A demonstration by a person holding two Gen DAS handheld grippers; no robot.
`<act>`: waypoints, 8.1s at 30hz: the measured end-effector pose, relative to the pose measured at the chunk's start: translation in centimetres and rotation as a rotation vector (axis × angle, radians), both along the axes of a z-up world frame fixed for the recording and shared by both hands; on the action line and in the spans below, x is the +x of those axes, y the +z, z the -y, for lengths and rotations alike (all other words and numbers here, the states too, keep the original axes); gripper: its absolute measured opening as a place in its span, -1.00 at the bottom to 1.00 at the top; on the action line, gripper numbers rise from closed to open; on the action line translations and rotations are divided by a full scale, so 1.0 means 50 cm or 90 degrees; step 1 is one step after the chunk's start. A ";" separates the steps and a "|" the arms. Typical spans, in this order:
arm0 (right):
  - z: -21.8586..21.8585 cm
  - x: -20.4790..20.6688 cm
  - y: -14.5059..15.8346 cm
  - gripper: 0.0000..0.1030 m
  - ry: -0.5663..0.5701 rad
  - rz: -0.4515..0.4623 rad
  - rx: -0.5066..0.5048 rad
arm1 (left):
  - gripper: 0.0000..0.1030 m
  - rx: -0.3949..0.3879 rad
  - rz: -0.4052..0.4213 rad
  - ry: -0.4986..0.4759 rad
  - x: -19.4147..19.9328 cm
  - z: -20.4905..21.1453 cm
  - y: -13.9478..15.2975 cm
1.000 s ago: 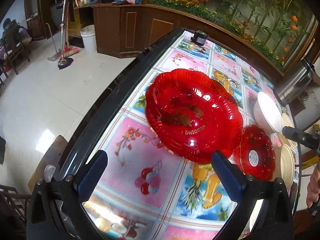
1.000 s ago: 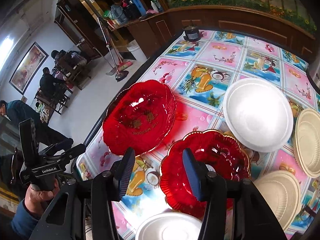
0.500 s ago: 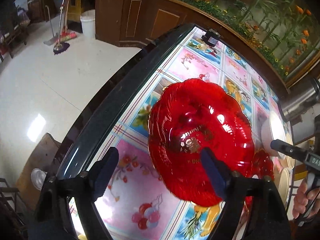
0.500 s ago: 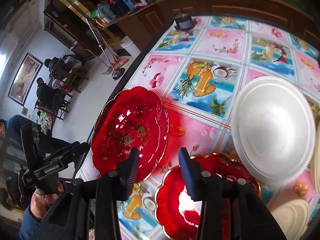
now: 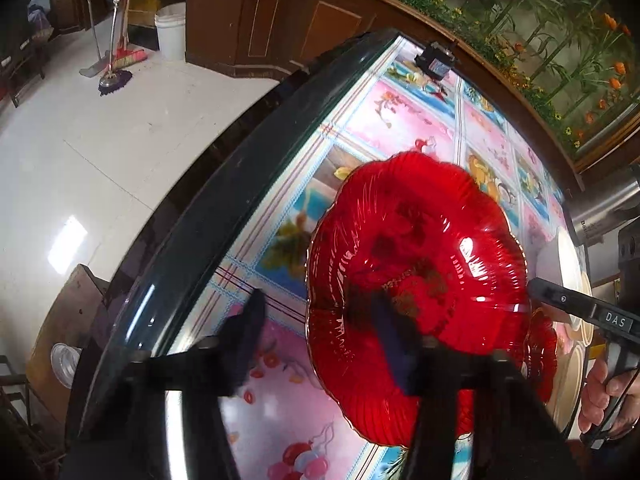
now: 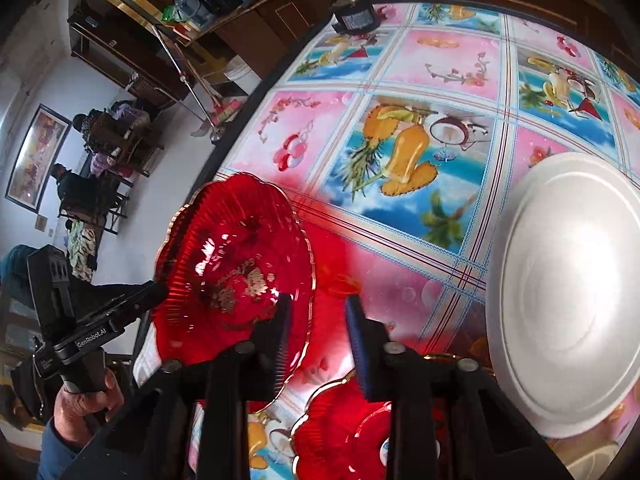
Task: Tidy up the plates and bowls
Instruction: 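Lift the large red plate with the left tool and carry it aside, then lower the large red plate onto the table and open the left tool, then grasp the rim of the small red glass plate with the left tool, then carry the small red plate with the left tool onto the large red plate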
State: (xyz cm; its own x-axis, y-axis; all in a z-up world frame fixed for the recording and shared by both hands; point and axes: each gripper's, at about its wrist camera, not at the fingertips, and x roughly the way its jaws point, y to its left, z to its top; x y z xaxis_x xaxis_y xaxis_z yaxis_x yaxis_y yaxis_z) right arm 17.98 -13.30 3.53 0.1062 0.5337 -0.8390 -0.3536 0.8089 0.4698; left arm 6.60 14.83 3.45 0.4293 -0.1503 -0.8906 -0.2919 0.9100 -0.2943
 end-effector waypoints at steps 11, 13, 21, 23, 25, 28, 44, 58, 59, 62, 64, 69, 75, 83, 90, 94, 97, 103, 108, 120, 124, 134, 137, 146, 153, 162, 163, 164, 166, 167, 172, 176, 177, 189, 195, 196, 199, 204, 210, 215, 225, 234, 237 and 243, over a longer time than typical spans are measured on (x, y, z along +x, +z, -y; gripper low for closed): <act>-0.027 -0.008 -0.011 -0.89 0.004 0.011 -0.008 | -0.54 0.034 -0.002 -0.029 0.000 0.032 -0.010; -0.033 -0.008 -0.014 -0.89 0.006 0.015 -0.015 | -0.54 0.030 -0.001 -0.026 -0.005 0.029 -0.010; -0.036 -0.048 -0.002 -0.89 0.019 0.019 -0.020 | -0.54 0.046 0.005 -0.018 -0.063 0.033 0.010; -0.037 -0.064 0.002 -0.89 0.024 0.015 -0.016 | -0.54 0.045 0.012 -0.016 -0.085 0.033 0.017; -0.038 -0.084 0.005 -0.89 0.032 0.010 -0.012 | -0.54 0.049 0.017 -0.012 -0.115 0.033 0.026; -0.042 -0.119 0.007 -0.89 0.048 0.003 -0.012 | -0.54 0.047 0.021 0.001 -0.163 0.032 0.031; -0.035 -0.292 -0.032 -0.88 0.104 -0.040 -0.011 | -0.53 0.042 0.010 0.030 -0.359 0.052 0.011; -0.002 -0.329 -0.036 -0.84 0.086 -0.045 -0.003 | -0.42 0.059 0.025 0.017 -0.380 0.077 0.018; 0.000 -0.329 -0.035 -0.84 0.084 -0.045 -0.001 | -0.30 0.056 0.028 0.017 -0.382 0.076 0.021; 0.002 -0.328 -0.033 -0.84 0.079 -0.048 0.003 | -0.02 0.058 0.037 0.020 -0.387 0.072 0.030; 0.006 -0.331 -0.029 -0.84 0.075 -0.046 0.006 | 0.00 0.057 0.043 0.023 -0.391 0.069 0.037; 0.024 -0.334 -0.029 -0.83 0.061 -0.052 0.016 | 0.20 0.056 0.059 0.034 -0.406 0.060 0.055; 0.055 -0.337 -0.034 -0.64 0.032 -0.062 0.007 | 0.23 0.063 0.074 0.035 -0.417 0.058 0.075; 0.147 -0.349 -0.057 -0.64 -0.029 -0.074 -0.023 | 0.25 0.063 0.088 0.011 -0.411 0.076 0.091; 0.208 -0.380 -0.018 -0.64 -0.077 -0.008 -0.020 | 0.26 0.059 0.094 -0.023 -0.393 0.103 0.093; 0.217 -0.396 0.001 -0.64 -0.087 0.013 -0.011 | 0.26 0.053 0.091 -0.042 -0.383 0.116 0.083; 0.231 -0.407 0.011 -0.64 -0.103 0.019 -0.016 | 0.26 0.043 0.101 -0.062 -0.380 0.137 0.077; 0.277 -0.430 0.033 -0.64 -0.127 0.033 -0.018 | 0.26 0.028 0.150 -0.114 -0.401 0.213 0.081; 0.312 -0.405 0.054 -0.64 -0.132 0.050 0.002 | 0.25 0.016 0.179 -0.203 -0.431 0.283 0.108; 0.333 -0.363 0.050 -0.64 -0.083 0.048 0.042 | 0.26 -0.070 0.066 -0.399 -0.515 0.408 0.057; 0.343 -0.370 0.048 -0.64 -0.076 0.047 0.050 | 0.26 -0.049 0.049 -0.340 -0.500 0.388 0.027; 0.371 -0.383 0.054 -0.64 -0.083 0.053 0.063 | 0.26 -0.022 0.061 -0.280 -0.459 0.361 0.032; 0.377 -0.384 0.058 -0.64 -0.087 0.058 0.064 | 0.26 -0.027 0.071 -0.316 -0.465 0.390 0.048; 0.386 -0.369 0.064 -0.64 -0.086 0.060 0.063 | 0.52 0.028 0.090 -0.325 -0.416 0.450 0.099; 0.364 -0.313 0.098 -0.63 -0.062 0.079 0.037 | 0.60 0.053 0.093 -0.296 -0.314 0.468 0.140; 0.333 -0.230 0.121 -0.36 -0.019 0.071 0.052 | 0.60 0.054 0.068 -0.213 -0.186 0.459 0.143; 0.328 -0.216 0.121 -0.36 -0.019 0.072 0.040 | 0.60 0.044 0.053 -0.199 -0.168 0.455 0.136; 0.326 -0.208 0.122 -0.36 -0.024 0.076 0.032 | 0.60 0.029 0.043 -0.196 -0.153 0.454 0.129; 0.317 -0.179 0.114 -0.36 -0.014 0.066 0.027 | 0.60 0.031 0.021 -0.185 -0.125 0.455 0.115; 0.312 -0.167 0.107 -0.36 -0.012 0.057 0.016 | 0.60 0.045 0.014 -0.180 -0.115 0.459 0.111; 0.291 -0.127 0.071 -0.59 0.007 0.051 -0.042 | 0.54 0.085 -0.014 -0.171 -0.063 0.468 0.083; 0.278 -0.107 0.045 -0.59 0.027 0.039 -0.064 | 0.08 0.095 -0.040 -0.164 -0.034 0.460 0.056; 0.275 -0.101 0.038 -0.59 0.031 0.034 -0.068 | 0.06 0.097 -0.047 -0.162 -0.027 0.456 0.048; 0.265 -0.069 -0.033 -0.76 0.045 -0.008 -0.096 | -0.28 0.078 -0.098 -0.193 0.008 0.463 -0.030; 0.277 -0.074 -0.027 -0.97 0.014 -0.008 -0.072 | -0.43 0.056 -0.075 -0.202 -0.002 0.470 -0.015; 0.276 -0.076 -0.025 -0.97 0.011 -0.012 -0.060 | -0.43 0.060 -0.069 -0.209 -0.005 0.478 -0.007; 0.263 -0.094 -0.007 -0.97 0.015 -0.001 -0.048 | -0.43 0.110 -0.061 -0.237 -0.009 0.506 0.012; 0.279 -0.095 0.017 -0.95 -0.012 0.038 -0.078 | -0.43 0.108 -0.068 -0.222 -0.014 0.494 0.007; 0.308 -0.071 -0.018 -0.95 0.022 0.013 -0.117 | 0.07 0.094 -0.086 -0.199 -0.017 0.482 -0.003; 0.313 -0.061 -0.036 -0.91 0.038 0.003 -0.104 | 0.08 0.099 -0.103 -0.208 -0.014 0.493 -0.023; 0.299 -0.048 -0.040 -0.73 0.087 0.016 -0.112 | -0.01 0.113 -0.105 -0.229 -0.014 0.513 -0.037; 0.299 -0.050 -0.065 -0.67 0.119 -0.023 -0.090 | -0.48 0.121 -0.097 -0.234 -0.007 0.524 -0.035; 0.292 -0.062 -0.076 -0.68 0.126 -0.029 -0.092 | -0.48 0.136 -0.092 -0.233 -0.006 0.528 -0.034; 0.306 -0.073 -0.047 -0.74 0.067 -0.023 -0.064 | -0.48 0.141 -0.070 -0.216 -0.019 0.508 -0.001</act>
